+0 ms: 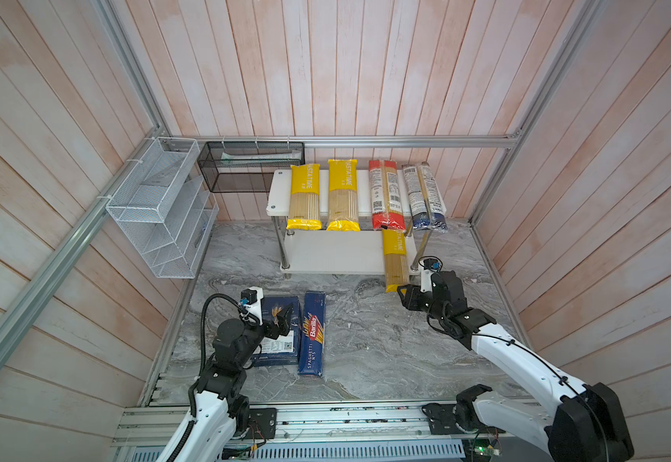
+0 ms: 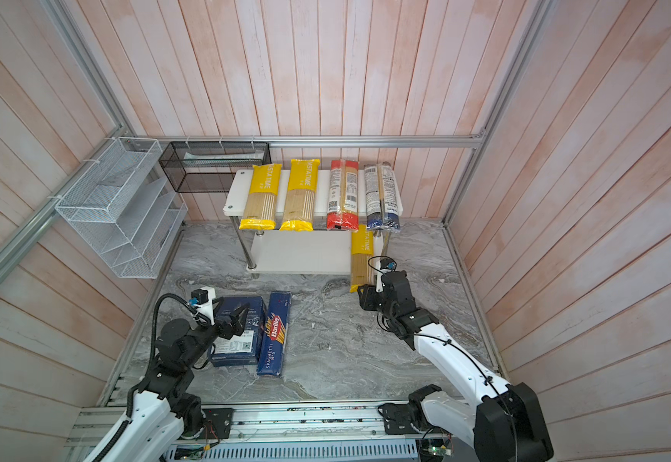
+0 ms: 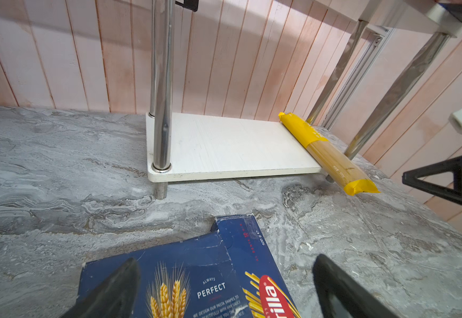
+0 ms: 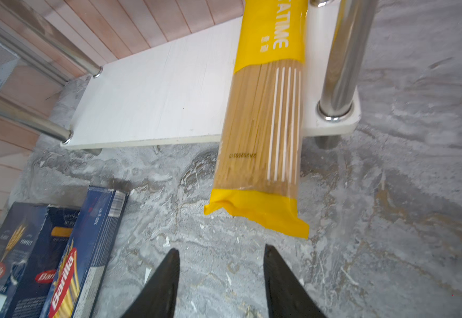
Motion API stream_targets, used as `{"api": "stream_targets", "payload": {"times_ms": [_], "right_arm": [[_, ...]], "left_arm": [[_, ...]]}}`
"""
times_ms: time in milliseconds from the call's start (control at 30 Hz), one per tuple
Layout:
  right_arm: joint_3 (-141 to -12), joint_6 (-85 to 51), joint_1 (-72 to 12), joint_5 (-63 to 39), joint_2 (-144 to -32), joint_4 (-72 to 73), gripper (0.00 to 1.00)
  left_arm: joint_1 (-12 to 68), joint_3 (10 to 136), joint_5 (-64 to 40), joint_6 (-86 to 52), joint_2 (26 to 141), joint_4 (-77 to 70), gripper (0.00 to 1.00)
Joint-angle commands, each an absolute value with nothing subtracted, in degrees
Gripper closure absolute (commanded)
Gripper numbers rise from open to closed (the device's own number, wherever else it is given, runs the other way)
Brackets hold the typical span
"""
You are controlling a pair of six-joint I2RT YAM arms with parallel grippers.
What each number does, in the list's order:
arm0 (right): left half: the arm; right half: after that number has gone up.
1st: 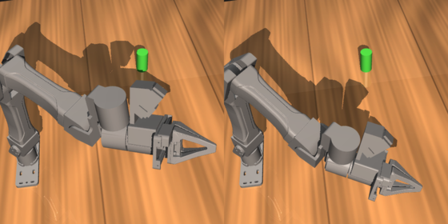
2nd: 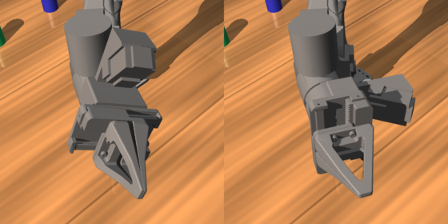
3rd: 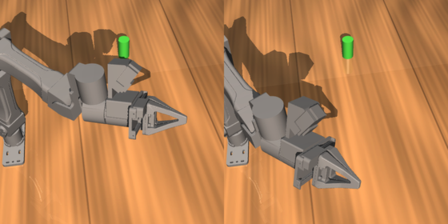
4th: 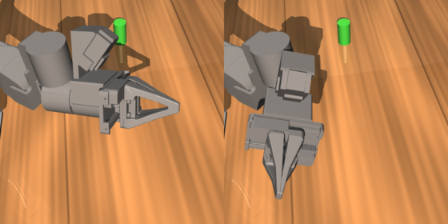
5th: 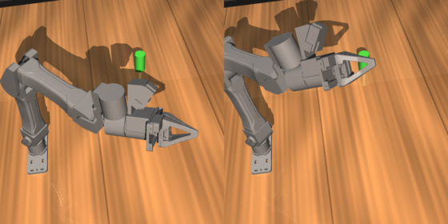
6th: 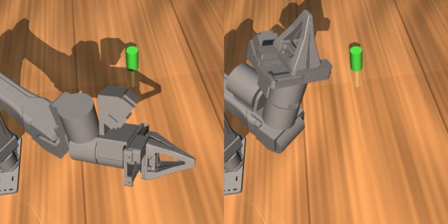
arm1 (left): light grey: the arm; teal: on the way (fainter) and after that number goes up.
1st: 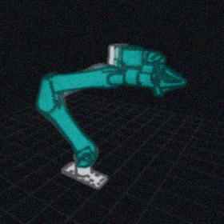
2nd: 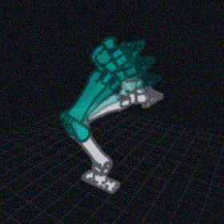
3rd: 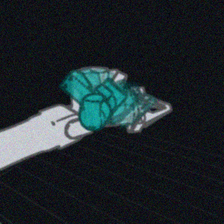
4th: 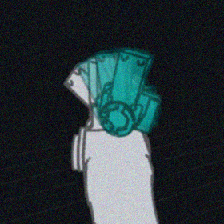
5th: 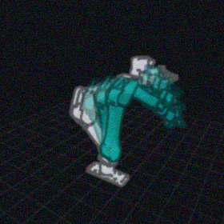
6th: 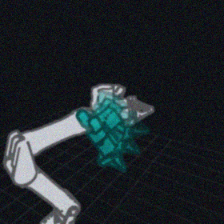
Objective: Arrange pasta packages on shelves
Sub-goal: Place the pasta bag on the shelf, then move the pasta bag to the shelf.
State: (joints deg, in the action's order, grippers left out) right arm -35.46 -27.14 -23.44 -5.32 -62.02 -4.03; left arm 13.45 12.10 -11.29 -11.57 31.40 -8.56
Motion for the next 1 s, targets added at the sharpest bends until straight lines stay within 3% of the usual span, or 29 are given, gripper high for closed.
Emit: {"api": "stream_targets", "payload": {"times_ms": [0,267,967], "right_arm": [[-33.5,-29.7,-23.6,-14.2,-61.7,-2.3,0.5],[-31.4,-31.5,-23.7,-21.0,-64.9,4.7,0.49],[-35.2,-29.7,-23.6,-14.4,-73.1,6.2,0.46]], "left_arm": [[13.2,12.4,-10.7,-10.9,31.3,-9.2,0.0],[13.3,12.4,-10.6,-11.0,31.2,-9.3,0.0],[13.2,12.3,-10.5,-11.0,31.2,-9.3,0.0]]}}
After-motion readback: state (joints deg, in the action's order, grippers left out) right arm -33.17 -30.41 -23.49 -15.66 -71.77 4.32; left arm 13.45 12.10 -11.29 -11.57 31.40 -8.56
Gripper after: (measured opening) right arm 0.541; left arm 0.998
